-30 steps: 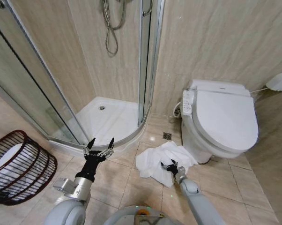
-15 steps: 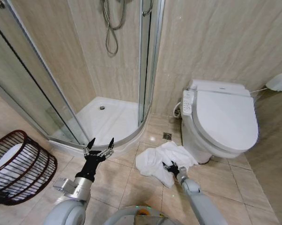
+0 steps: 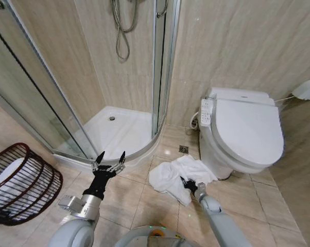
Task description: Discard the used towel into the hamper.
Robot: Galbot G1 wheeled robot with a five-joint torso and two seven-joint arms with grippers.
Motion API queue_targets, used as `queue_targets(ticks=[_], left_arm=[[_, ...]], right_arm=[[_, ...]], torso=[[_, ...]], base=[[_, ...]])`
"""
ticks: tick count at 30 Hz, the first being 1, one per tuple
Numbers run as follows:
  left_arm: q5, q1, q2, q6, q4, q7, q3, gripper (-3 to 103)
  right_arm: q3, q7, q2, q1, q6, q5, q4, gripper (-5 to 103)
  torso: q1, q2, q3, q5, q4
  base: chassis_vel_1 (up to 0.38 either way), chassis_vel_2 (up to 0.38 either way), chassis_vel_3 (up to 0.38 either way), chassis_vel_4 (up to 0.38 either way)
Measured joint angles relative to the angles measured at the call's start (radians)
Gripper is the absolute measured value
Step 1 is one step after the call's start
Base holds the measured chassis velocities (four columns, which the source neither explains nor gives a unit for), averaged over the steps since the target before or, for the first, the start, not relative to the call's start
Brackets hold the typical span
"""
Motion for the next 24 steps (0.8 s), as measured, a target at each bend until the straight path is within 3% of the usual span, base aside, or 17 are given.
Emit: queue_targets(ticks=[15,24], left_arm=[[0.0,0.0,0.0,0.0,0.0,0.0,0.0,100],[0.0,0.0,0.0,0.0,0.0,0.0,0.0,100]], right_arm=[[0.108,-0.004,-0.027,-0.11,-0.019,0.082,0.219,15],[0.173,0.016,-0.05,-0.214,-0.035,0.137,0.473,15]], torso=[[0.0,0.0,0.0,0.0,-0.0001],[0.0,0.0,0.0,0.0,-0.0001]], base=[[0.0,0.0,0.0,0.0],[0.0,0.0,0.0,0.0]])
